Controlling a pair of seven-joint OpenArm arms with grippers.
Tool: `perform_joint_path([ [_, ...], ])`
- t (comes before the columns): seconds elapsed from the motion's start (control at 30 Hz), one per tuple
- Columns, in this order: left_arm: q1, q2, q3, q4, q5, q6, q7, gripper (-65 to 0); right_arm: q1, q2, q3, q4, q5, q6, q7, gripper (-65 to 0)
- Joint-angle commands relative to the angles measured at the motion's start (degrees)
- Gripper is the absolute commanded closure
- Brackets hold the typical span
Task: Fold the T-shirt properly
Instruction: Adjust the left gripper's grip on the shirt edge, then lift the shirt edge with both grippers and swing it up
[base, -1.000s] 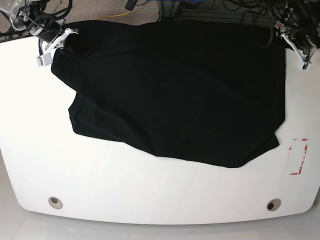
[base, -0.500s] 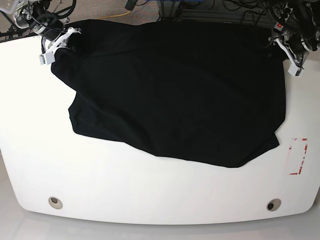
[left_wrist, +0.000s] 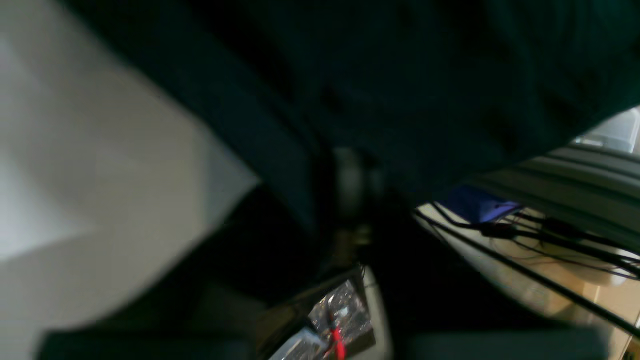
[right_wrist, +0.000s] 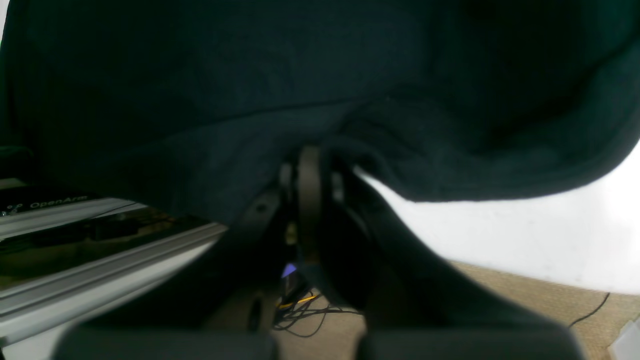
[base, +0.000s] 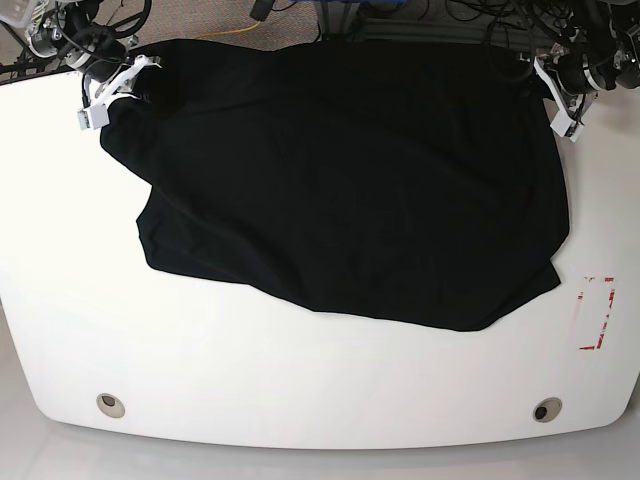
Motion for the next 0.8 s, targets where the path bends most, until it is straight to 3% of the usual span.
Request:
perform_joint_path([
  [0.0,-0.9,0.1,-1.3,-0.3,5.0,0.6,3.7,-4.0,-0.1,0.8,0.4,1.2,1.3,0.2,0.8,0.0],
  [0.17,-2.6,2.8,-9.3,1.0,5.2,0.6,7.9,-3.5,-0.1,0.8,1.5,1.3,1.3,0.2,0.8,0.0],
  [0.27,-6.2,2.9,-10.5,5.7,6.1,0.6,9.2,-3.5,0.3,0.8,3.2,1.3,1.3,0.2,0.8,0.0],
  [0.6,-20.7,3.8,-6.5,14.5,6.7,0.6,11.8,-3.5,9.9,3.1,3.3,0.8,1.1,0.1,0.8,0.0],
  [0.77,-29.6,3.8,-0.9,14.7,7.0,0.6,11.8,-3.5,16.7,3.4,3.2,-0.1,0.9,0.5,0.9,0.0],
])
